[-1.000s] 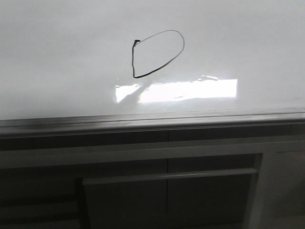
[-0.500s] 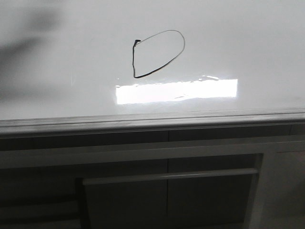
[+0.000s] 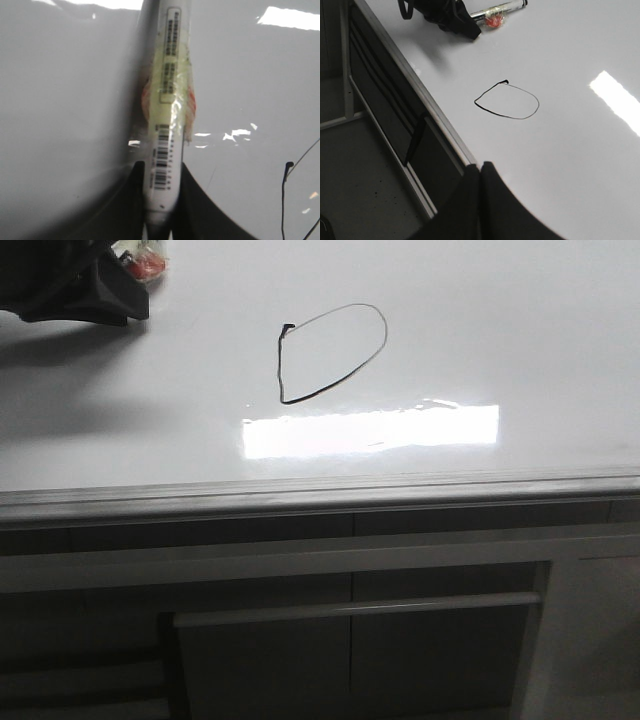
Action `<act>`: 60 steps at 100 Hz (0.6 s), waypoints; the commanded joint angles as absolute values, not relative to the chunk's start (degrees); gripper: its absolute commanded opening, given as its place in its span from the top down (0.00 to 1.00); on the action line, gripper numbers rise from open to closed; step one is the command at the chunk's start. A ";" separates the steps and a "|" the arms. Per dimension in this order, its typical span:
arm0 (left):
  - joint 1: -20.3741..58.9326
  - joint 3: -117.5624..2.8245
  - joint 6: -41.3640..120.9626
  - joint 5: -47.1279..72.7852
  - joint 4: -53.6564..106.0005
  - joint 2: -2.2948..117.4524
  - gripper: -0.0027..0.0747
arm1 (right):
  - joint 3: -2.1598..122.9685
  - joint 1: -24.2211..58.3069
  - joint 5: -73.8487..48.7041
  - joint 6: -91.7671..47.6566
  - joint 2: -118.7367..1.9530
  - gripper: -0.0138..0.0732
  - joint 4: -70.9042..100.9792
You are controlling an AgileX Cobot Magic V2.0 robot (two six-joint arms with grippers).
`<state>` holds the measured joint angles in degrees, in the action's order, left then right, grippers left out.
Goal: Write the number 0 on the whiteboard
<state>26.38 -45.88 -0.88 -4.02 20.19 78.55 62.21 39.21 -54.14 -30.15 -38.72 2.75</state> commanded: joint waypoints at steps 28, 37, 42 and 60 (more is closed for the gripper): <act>26.46 -47.17 -1.41 -5.85 20.83 78.87 0.99 | 63.34 38.70 -49.26 -29.63 -38.66 0.92 3.74; 26.46 -47.17 -1.41 -5.02 20.83 78.87 0.99 | 63.34 38.70 -48.69 -29.63 -38.66 0.92 3.96; 26.46 -47.17 -1.41 -4.94 20.83 78.87 0.99 | 63.34 38.70 -48.61 -29.59 -38.66 0.92 4.12; 26.46 -47.17 -1.41 -4.89 20.83 78.87 0.99 | 63.34 38.70 -48.11 -29.59 -38.76 0.92 4.76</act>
<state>26.47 -46.16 -0.88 -4.64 20.19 78.91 62.21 39.21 -52.81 -30.04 -38.72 3.97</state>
